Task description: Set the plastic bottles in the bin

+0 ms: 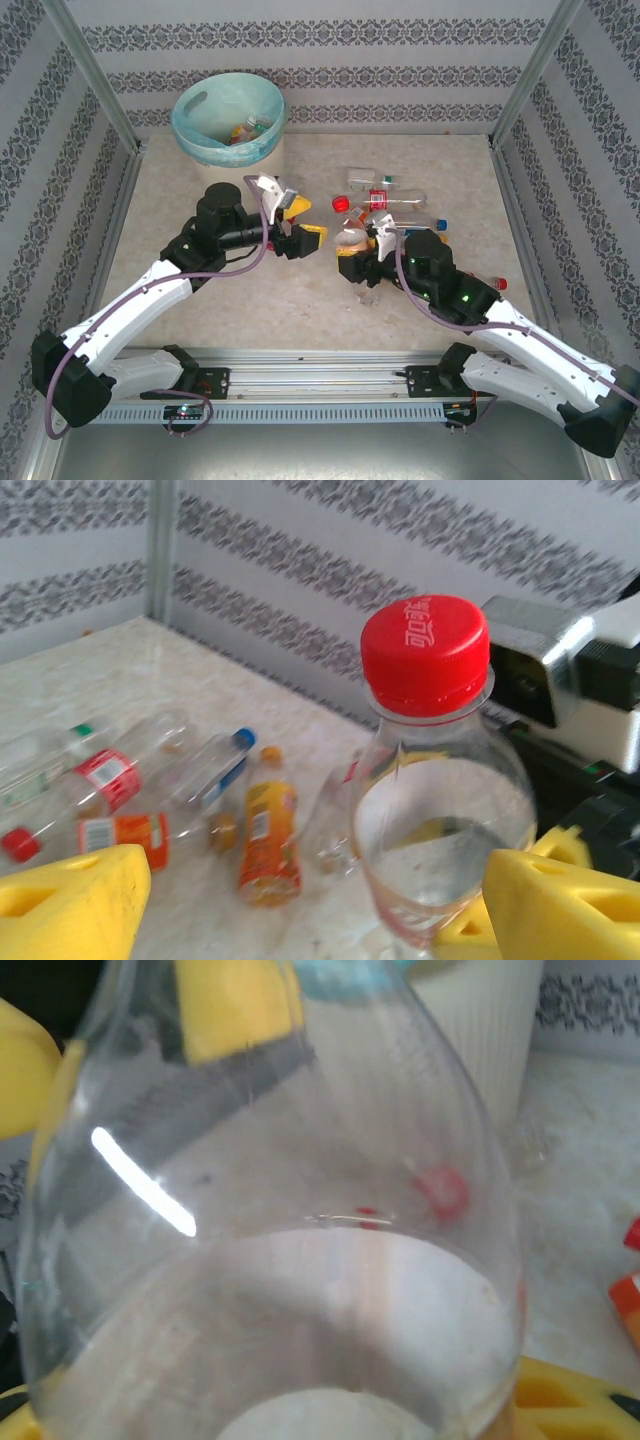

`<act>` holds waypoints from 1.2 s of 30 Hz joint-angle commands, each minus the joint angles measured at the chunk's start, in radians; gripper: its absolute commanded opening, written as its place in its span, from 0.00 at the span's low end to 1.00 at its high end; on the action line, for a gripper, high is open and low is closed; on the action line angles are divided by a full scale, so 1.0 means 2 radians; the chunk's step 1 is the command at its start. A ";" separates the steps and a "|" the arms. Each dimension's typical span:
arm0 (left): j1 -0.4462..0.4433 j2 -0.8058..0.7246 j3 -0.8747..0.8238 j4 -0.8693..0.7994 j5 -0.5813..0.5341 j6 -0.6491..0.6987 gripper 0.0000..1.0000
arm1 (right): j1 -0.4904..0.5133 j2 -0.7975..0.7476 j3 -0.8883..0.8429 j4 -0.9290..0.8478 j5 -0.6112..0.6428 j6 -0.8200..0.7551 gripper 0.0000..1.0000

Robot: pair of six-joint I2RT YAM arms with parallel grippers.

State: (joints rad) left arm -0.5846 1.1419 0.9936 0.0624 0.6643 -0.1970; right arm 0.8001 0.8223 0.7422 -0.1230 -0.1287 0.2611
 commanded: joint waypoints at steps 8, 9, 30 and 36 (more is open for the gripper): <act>0.005 0.000 0.023 0.196 0.097 -0.169 0.81 | 0.007 0.024 0.046 0.074 -0.070 -0.034 0.57; 0.005 0.003 0.025 0.201 0.101 -0.174 0.80 | 0.010 0.028 0.047 0.076 -0.074 -0.034 0.57; 0.004 0.015 0.027 0.232 0.116 -0.188 0.60 | 0.026 0.055 0.056 0.099 -0.101 -0.054 0.57; 0.004 0.020 0.027 0.237 0.118 -0.189 0.54 | 0.026 0.065 0.063 0.098 -0.114 -0.056 0.57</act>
State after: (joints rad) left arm -0.5819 1.1805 1.0279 0.4622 0.8734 -0.5659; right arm 0.8425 0.9512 0.8345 0.0353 -0.3237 0.1696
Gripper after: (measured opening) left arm 0.556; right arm 0.570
